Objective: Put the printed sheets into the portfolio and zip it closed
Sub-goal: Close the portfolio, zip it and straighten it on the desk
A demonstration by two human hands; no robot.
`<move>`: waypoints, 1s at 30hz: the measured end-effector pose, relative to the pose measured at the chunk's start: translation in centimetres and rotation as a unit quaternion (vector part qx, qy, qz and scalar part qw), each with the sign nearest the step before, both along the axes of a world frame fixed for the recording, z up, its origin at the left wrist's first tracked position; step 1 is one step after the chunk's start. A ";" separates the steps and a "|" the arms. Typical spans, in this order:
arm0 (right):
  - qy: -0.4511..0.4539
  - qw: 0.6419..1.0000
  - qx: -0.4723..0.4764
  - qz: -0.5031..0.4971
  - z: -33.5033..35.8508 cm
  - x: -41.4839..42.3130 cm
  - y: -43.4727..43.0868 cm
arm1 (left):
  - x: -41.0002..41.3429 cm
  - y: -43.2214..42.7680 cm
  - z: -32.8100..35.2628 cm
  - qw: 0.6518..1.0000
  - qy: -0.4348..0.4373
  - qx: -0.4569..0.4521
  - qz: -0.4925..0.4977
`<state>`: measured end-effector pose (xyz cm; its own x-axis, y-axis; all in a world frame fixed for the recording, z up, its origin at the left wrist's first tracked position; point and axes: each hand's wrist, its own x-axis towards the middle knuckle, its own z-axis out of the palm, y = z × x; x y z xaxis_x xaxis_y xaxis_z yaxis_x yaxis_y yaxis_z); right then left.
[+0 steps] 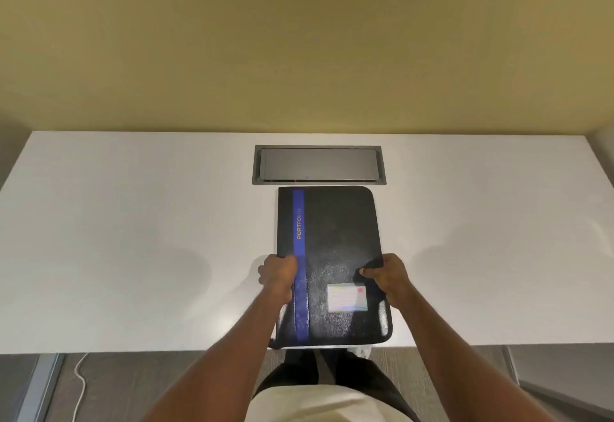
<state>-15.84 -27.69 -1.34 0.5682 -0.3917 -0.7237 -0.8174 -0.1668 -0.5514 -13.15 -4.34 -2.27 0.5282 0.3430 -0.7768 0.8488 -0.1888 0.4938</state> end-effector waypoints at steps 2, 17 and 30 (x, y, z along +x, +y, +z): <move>-0.013 1.000 0.012 -0.007 0.3 0.5 1.2 | 0.5 1.2 0.3 1.000 -0.012 0.012 0.004; -0.073 0.997 0.038 0.003 2.8 12.1 8.1 | 13.1 8.4 2.5 0.998 -0.059 0.021 -0.009; -0.010 1.000 0.025 -0.003 -0.1 17.5 8.0 | 18.1 8.7 -0.3 0.999 -0.006 0.021 -0.035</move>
